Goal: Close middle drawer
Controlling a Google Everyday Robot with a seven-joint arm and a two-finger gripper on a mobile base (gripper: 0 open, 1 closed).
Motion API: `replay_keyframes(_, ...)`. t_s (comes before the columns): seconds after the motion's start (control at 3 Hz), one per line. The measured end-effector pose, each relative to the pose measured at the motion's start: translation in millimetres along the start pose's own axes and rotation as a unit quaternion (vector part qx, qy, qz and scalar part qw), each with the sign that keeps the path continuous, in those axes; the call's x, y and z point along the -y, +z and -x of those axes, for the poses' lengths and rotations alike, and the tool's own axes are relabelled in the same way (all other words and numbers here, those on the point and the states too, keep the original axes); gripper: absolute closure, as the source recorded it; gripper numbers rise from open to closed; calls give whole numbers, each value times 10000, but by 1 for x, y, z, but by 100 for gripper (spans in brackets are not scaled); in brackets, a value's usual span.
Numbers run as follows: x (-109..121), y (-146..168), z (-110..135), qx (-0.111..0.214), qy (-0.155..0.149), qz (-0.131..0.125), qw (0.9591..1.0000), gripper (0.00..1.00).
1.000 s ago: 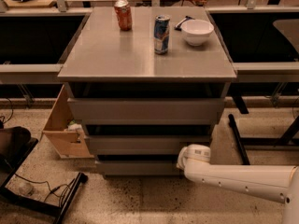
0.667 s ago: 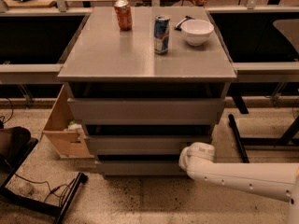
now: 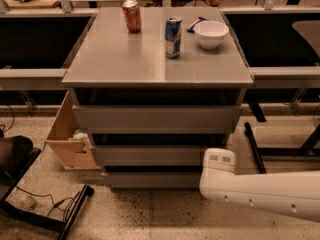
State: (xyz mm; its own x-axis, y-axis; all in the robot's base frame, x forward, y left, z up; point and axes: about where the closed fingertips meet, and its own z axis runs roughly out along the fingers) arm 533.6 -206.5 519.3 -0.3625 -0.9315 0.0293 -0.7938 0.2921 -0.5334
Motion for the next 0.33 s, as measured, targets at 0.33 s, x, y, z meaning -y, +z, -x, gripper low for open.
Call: replay_keyframes(0.33, 20, -64, -20, -668, 81, -711, 9952, 100)
